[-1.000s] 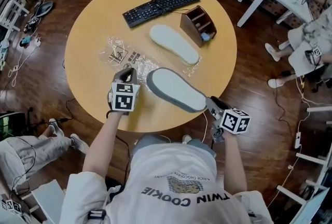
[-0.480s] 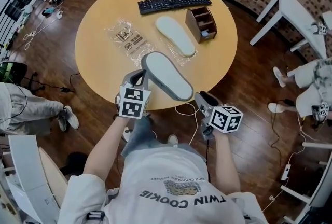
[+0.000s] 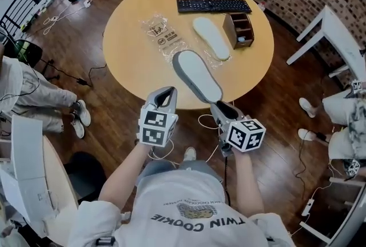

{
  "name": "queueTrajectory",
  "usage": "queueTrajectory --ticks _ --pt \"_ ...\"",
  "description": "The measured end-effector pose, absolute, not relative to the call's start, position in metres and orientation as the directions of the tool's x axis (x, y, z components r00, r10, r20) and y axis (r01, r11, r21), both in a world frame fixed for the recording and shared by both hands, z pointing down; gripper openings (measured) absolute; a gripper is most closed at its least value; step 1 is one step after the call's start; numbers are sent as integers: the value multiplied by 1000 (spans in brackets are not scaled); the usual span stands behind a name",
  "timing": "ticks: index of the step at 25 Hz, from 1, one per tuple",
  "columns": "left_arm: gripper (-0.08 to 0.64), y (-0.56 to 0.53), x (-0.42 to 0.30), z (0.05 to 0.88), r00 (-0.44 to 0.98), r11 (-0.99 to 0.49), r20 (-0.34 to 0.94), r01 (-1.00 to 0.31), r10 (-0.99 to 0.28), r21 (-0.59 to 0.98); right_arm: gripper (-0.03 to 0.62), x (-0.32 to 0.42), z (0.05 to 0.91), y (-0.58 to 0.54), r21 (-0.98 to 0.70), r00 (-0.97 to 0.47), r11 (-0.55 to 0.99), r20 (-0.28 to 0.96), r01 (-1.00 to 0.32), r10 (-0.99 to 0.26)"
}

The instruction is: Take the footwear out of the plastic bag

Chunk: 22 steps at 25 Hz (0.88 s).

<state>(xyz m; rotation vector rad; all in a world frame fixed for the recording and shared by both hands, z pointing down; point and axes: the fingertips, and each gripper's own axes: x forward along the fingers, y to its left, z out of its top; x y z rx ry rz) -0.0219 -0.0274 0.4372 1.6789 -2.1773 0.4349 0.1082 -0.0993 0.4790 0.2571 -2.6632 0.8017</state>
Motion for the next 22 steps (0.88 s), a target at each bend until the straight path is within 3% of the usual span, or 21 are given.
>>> queueTrajectory --ticks 14,22 --pt "0 94 45 406 -255 288 381 -957 -889 31 81 122 435 38 -372 -934 908 354 -192 -53" --pt "0 158 103 396 -248 282 346 -958 -905 53 57 166 417 117 -266 -923 935 361 -236 -130"
